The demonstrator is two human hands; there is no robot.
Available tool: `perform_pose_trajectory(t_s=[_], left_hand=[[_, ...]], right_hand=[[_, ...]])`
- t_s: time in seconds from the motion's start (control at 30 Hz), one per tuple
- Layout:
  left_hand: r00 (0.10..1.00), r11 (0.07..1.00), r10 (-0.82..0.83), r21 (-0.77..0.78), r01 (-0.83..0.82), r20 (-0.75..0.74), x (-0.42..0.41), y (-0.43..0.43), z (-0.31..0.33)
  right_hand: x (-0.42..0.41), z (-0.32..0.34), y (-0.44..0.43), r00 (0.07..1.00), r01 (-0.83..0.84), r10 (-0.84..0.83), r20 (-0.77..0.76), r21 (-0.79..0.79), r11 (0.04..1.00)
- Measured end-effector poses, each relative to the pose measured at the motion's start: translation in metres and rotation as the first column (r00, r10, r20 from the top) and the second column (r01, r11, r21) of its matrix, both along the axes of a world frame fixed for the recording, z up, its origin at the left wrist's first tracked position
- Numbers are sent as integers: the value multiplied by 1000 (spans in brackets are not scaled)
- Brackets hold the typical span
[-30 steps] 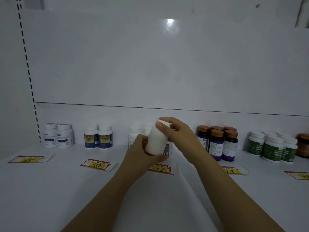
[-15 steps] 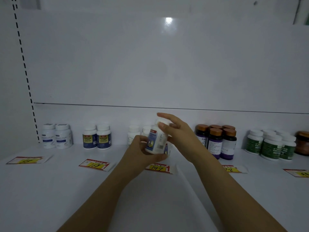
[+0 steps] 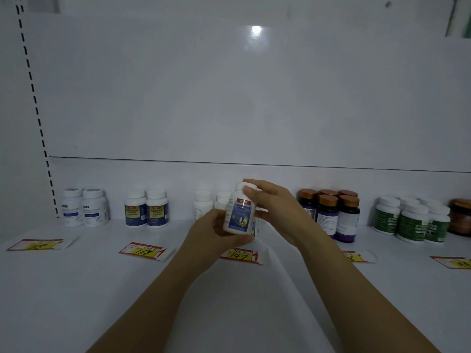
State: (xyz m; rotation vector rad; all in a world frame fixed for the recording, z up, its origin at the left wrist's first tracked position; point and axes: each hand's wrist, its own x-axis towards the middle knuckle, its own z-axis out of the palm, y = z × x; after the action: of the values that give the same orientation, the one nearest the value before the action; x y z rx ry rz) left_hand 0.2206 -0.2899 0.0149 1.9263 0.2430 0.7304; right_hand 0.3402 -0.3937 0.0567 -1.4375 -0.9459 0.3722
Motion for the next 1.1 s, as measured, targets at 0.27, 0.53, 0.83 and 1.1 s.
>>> perform_pose_trajectory(t_s=[0.27,0.53,0.83,1.1], left_hand=[[994,1000,-6,9,5,113,2,11,2],[865,915,187,237,-325,465,1,22,-4],[984,982,117,129,-135,134,-6,15,6],[878,732,-442,-641,233,-185,-23,-3,25]], right_hand=[[-25,6,1,935,70,-104,339,111,991],[-42,-12,10,645,-46,-116,755,189,981],[-38,-1,2,824,108,-167,541,139,984],[-20,6,-9,979,95,-131,-154,-218,971]])
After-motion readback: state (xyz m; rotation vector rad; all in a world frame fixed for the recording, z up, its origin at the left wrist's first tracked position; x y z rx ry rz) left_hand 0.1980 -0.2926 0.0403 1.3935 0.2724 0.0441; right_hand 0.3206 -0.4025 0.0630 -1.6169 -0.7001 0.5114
